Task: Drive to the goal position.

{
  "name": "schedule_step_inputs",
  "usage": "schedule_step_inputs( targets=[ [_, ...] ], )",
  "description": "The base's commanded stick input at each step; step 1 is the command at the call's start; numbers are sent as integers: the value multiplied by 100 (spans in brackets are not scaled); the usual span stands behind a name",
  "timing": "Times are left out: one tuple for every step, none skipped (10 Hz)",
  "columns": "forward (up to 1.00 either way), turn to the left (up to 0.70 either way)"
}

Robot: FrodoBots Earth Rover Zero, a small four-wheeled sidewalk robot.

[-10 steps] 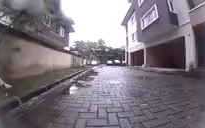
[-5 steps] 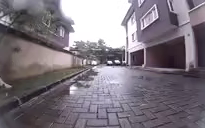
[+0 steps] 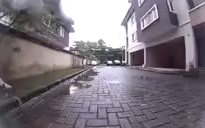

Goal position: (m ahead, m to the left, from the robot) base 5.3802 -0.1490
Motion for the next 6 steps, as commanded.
schedule_step_inputs(
  targets=[
    [0,0],
    [0,0],
    [0,0],
    [0,0],
    [0,0],
    [0,0]
  ],
)
